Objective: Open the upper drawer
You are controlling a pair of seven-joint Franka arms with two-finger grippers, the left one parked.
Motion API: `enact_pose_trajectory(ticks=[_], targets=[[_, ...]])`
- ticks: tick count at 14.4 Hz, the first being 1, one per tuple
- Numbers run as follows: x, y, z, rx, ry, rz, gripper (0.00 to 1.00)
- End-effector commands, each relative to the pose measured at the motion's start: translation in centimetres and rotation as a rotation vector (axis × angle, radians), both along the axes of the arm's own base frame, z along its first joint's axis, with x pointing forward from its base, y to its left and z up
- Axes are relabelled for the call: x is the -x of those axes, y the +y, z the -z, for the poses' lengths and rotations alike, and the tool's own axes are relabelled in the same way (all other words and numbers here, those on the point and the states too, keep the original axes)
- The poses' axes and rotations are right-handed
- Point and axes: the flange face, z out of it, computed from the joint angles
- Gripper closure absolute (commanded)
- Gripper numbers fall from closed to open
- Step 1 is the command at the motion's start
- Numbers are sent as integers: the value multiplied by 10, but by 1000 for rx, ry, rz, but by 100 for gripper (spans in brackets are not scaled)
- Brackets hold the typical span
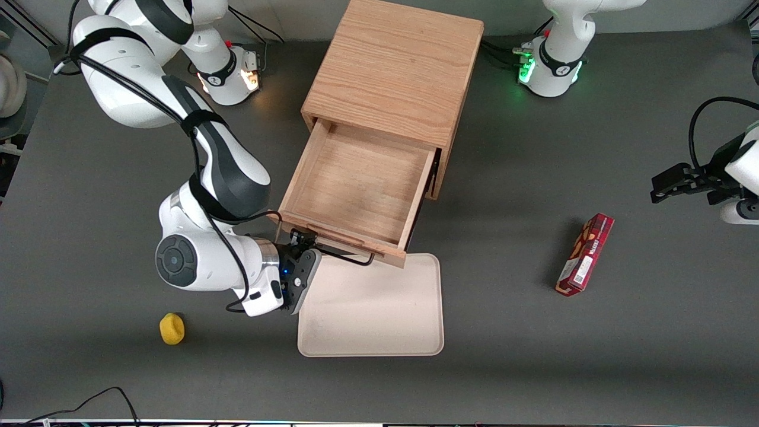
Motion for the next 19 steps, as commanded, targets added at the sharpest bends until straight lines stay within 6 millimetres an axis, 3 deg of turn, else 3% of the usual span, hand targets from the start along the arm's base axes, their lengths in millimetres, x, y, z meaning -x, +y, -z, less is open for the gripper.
enact_pose_trajectory(ticks=[1, 3, 7, 11, 13, 14, 16, 17, 19], targets=[[17, 5, -52, 19, -10, -71, 0], [34, 7, -105, 21, -48, -91, 0], [69, 2, -190, 37, -108, -76, 0], [125, -4, -277, 72, -46, 200, 0], [152, -19, -309, 142, -21, 354, 0], [153, -40, -314, 182, -3, 406, 0], [139, -104, -317, 258, 16, 539, 0], [133, -134, -314, 304, 16, 625, 0], [129, -171, -299, 357, 65, 746, 0]])
